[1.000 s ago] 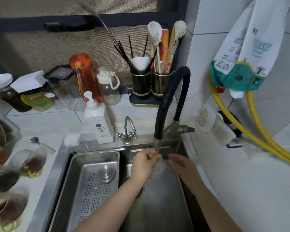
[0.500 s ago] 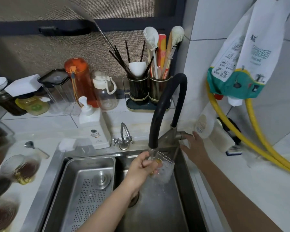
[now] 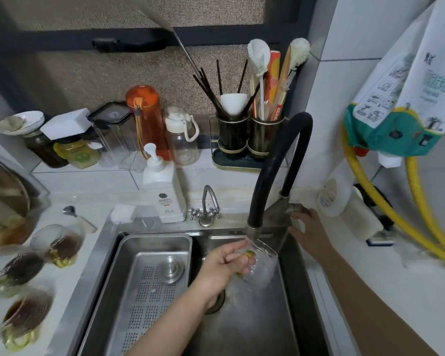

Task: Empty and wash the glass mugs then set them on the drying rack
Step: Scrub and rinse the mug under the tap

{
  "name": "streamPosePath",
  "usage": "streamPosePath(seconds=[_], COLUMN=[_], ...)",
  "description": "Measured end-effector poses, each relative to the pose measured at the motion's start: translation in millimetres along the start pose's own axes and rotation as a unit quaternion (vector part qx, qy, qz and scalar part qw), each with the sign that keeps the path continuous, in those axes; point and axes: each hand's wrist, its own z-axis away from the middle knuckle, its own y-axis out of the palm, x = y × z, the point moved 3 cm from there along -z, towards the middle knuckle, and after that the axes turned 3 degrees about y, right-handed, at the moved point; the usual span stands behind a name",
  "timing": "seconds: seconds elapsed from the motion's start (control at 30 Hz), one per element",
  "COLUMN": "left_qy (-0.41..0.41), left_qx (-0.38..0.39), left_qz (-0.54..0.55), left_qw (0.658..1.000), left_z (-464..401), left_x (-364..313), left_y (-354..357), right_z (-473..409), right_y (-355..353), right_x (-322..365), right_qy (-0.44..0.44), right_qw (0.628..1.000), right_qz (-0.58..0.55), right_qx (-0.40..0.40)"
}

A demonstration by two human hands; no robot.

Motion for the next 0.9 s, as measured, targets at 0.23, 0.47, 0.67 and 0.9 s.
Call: streamPosePath(seconds=[0.23,0.47,0.67,0.9], left_qy=[0.002,-0.046,-0.068,-0.061], left_qx=[0.006,-0.001,-0.023,0.015], left_qz=[0.008,0.048,0.028,-0.008], left_qw=[1.0,0.998,0.997,0.998], left_z=[8.1,27.9,44.8,69.0], left_x=[-1.0,8.6,13.6,14.9], left_y=[-12.2,-33.5,-45.5,-47.6], right_z=[91.4,145.0,168.0,191.0], right_y=[48.0,93.7,87.4,75.1], right_x=[8.6,27.4,50.8,77.1], right_qy=[0.093,0.086,0.093,0.095], right_qw=[0.968,0.932,0.93,0.962], right_qz=[-0.224,-0.34,-0.356,-0.255], right_qx=[0.065,0.094,0.023,0.012])
